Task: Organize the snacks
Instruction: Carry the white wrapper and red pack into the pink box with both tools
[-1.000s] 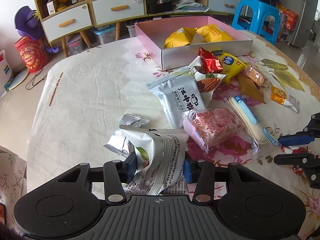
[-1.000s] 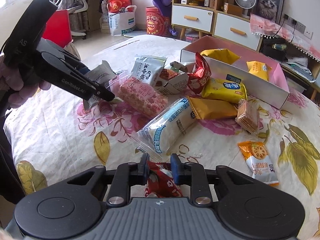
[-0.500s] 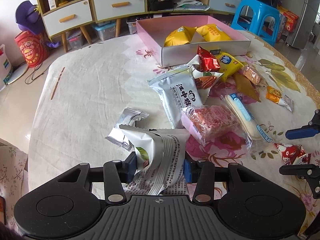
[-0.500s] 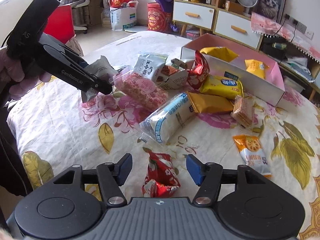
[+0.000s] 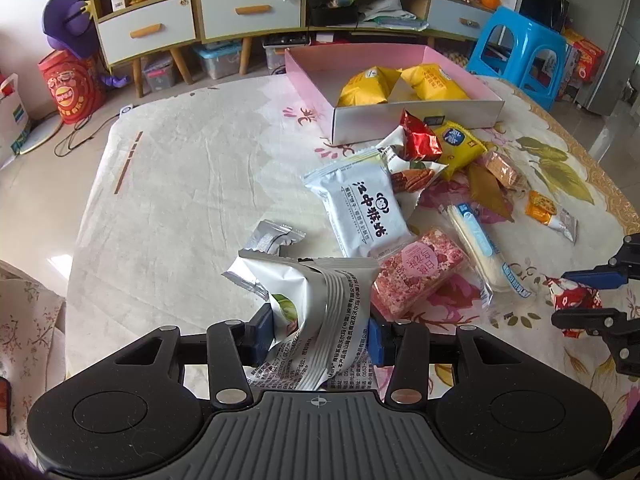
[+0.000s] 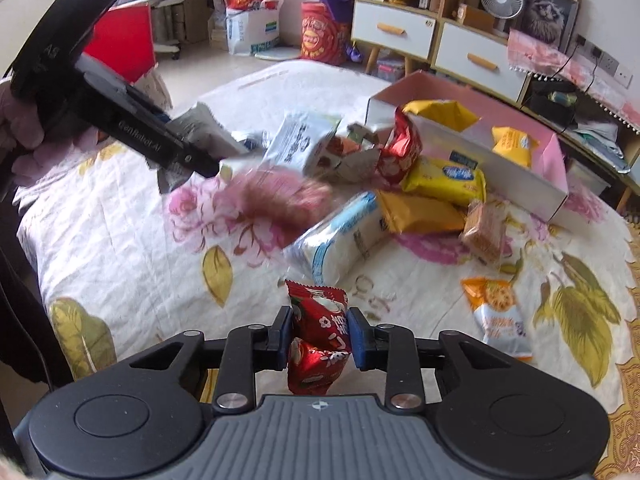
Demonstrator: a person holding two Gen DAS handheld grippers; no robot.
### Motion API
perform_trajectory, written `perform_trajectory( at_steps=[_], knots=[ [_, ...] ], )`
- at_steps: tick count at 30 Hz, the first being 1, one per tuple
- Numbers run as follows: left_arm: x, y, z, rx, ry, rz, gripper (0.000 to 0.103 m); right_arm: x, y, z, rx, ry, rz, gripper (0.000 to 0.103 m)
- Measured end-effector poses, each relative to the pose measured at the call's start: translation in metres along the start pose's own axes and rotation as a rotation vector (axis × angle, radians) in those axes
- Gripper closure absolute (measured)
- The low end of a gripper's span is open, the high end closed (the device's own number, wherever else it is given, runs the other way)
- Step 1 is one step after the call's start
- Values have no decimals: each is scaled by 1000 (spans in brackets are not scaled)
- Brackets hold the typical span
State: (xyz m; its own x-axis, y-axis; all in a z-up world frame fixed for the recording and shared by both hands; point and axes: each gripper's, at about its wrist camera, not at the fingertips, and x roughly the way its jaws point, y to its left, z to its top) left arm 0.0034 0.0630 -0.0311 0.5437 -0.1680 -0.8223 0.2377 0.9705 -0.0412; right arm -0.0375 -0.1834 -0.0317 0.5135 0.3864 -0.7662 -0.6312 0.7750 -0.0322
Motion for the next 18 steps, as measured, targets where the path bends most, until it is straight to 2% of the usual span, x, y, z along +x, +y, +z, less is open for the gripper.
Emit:
perform_trajectory(
  at_steps=[6,18],
  knots=[
    [-11,-3,12,-11,-39,-8,60,-8,-17,17,48,-54,-26,83],
    [-11,-35,61,6,-120,-42,60,-8,-72,73,257,-163,-63,83]
  ],
)
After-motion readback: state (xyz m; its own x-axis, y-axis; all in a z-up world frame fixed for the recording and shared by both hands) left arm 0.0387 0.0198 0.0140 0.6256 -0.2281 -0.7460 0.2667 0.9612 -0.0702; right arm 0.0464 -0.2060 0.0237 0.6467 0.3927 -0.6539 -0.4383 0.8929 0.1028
